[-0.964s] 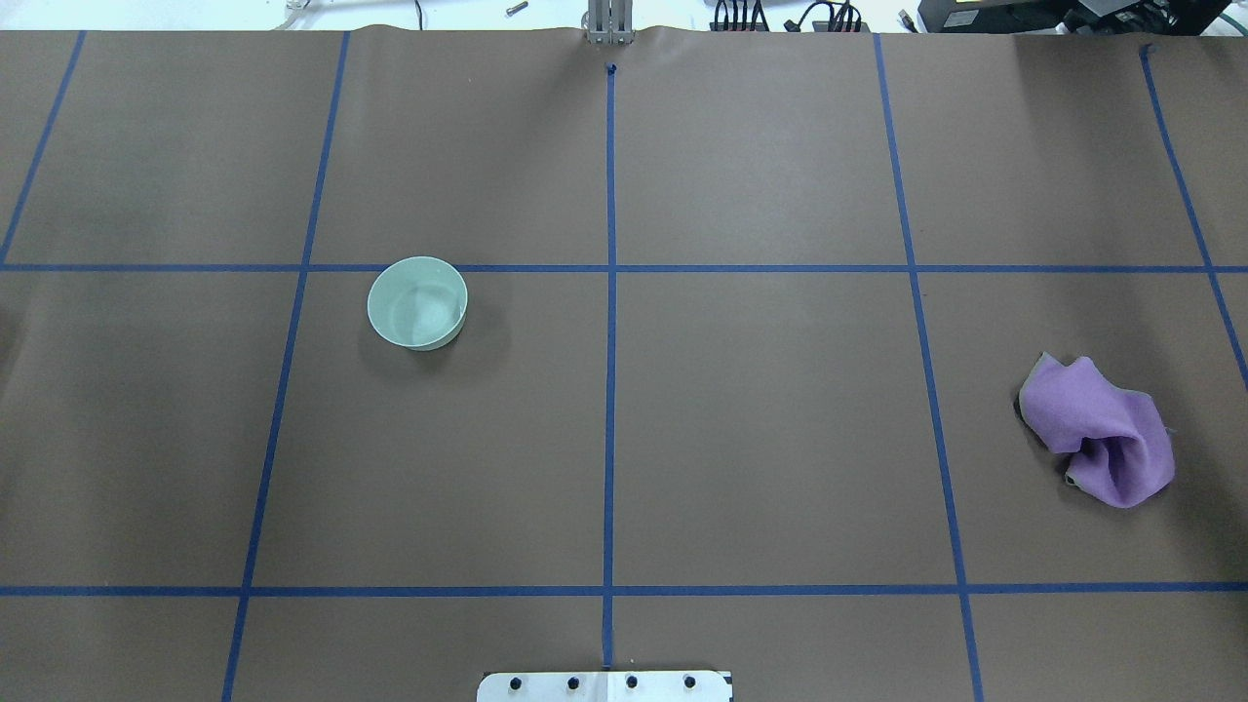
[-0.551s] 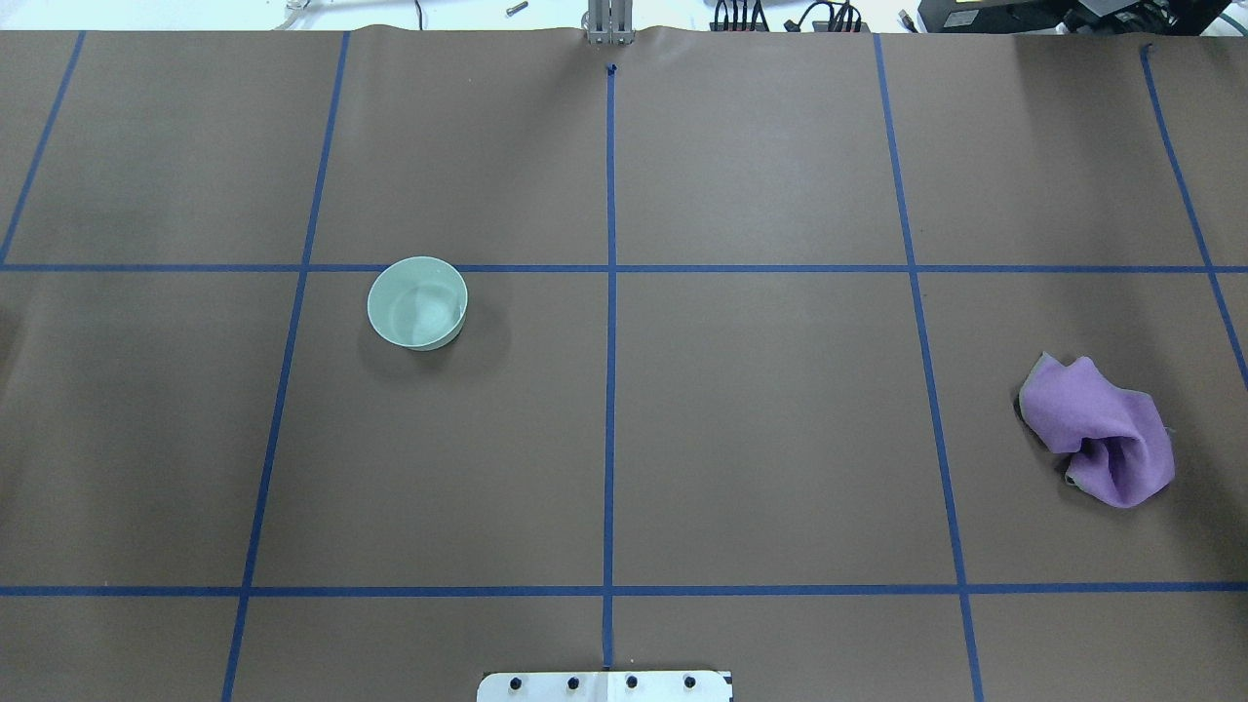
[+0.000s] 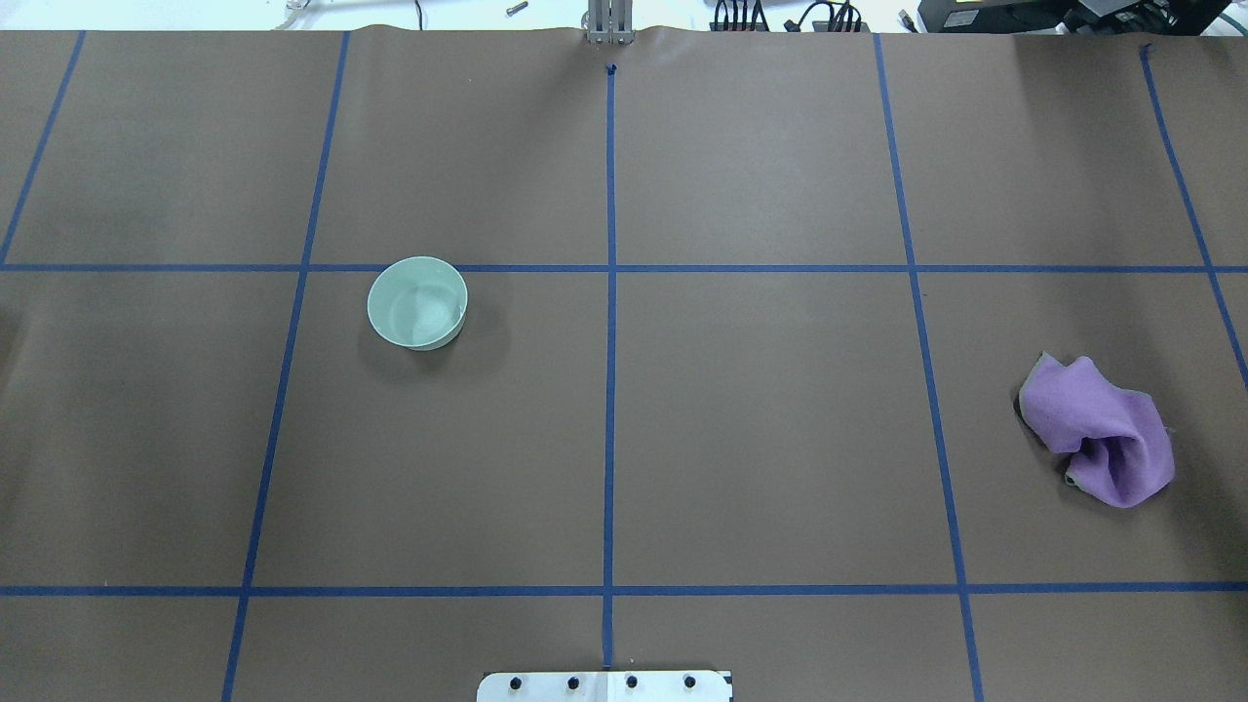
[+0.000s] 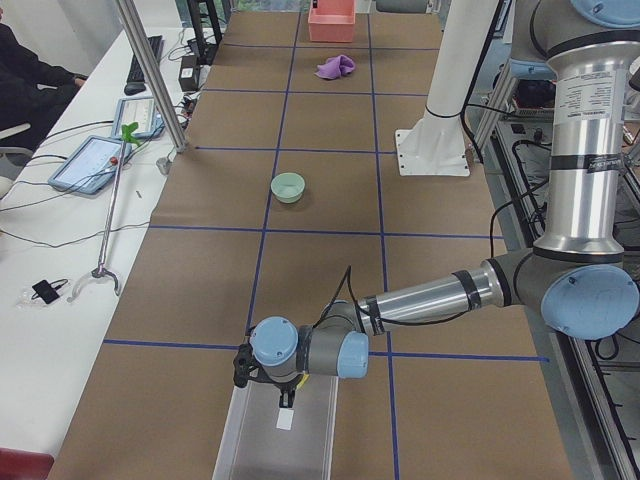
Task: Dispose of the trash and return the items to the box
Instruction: 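Lower the yellow cup into the clear bin and open the left gripper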
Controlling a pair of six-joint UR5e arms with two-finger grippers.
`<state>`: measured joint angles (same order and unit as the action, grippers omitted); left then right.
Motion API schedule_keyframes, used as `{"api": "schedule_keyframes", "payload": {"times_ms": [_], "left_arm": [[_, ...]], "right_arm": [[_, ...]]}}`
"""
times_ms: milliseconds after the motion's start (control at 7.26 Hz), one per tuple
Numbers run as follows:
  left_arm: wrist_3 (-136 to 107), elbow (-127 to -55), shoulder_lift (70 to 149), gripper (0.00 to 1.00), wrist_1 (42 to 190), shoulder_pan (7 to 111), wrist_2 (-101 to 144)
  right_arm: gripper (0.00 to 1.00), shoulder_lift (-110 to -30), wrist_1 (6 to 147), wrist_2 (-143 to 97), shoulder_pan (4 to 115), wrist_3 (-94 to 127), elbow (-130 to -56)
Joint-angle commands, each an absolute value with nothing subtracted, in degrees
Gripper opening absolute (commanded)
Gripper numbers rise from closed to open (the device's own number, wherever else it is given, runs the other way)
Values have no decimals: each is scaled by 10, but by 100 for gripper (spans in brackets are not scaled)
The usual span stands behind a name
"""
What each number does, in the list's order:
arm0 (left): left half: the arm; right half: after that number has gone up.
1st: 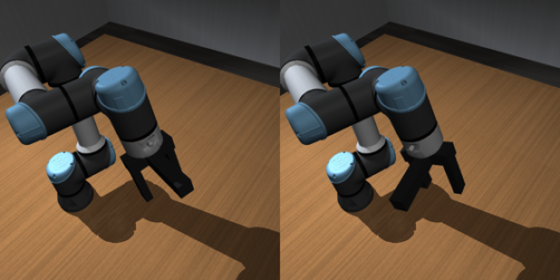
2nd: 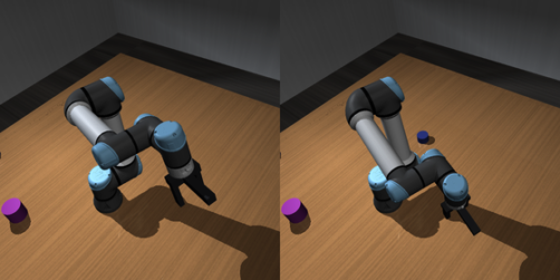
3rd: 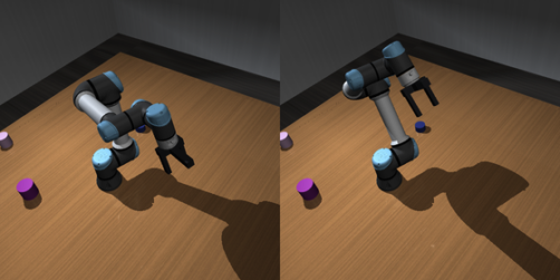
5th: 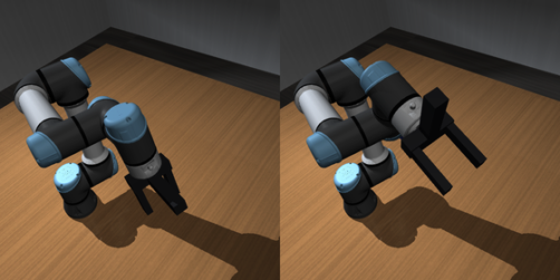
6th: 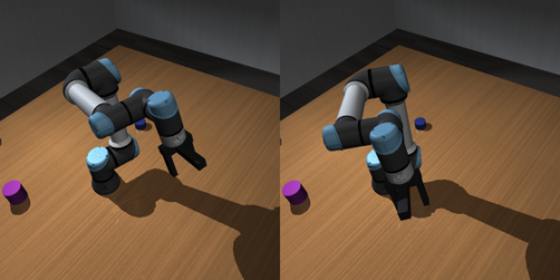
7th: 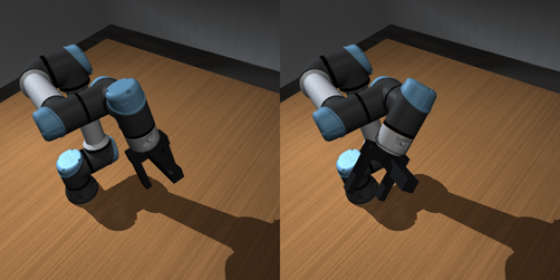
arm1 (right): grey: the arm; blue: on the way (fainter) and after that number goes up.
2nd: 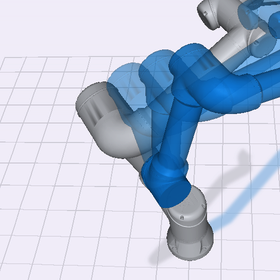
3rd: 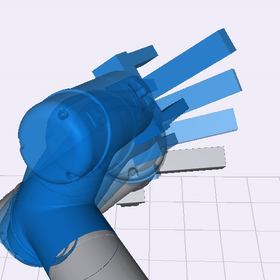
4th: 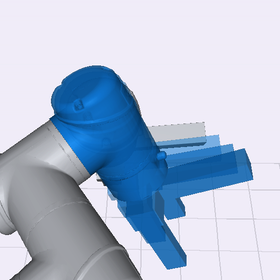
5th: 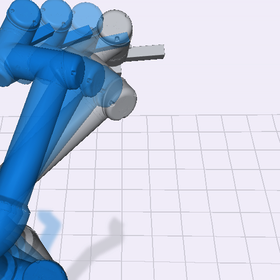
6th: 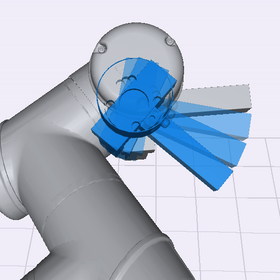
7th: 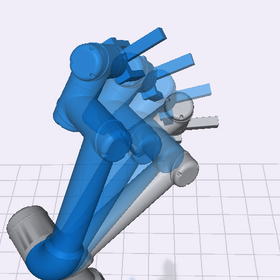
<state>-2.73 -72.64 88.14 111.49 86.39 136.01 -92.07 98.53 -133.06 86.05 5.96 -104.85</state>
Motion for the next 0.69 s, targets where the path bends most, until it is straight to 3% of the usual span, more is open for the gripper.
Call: {"api": "schedule_keyframes", "payload": {"times_ms": [0, 138, 551], "left_arm": [[-27, -695, 881, 80, 1174, 862, 1357], [-27, -681, 878, 97, 1209, 862, 1356], [-23, -741, 887, 98, 1189, 894, 1359]], "right_arm": [[100, -921, 985, -1331, 858, 60, -1049], [100, -920, 985, -1331, 857, 61, -1049], [100, -920, 985, -1337, 857, 69, -1050]]}}
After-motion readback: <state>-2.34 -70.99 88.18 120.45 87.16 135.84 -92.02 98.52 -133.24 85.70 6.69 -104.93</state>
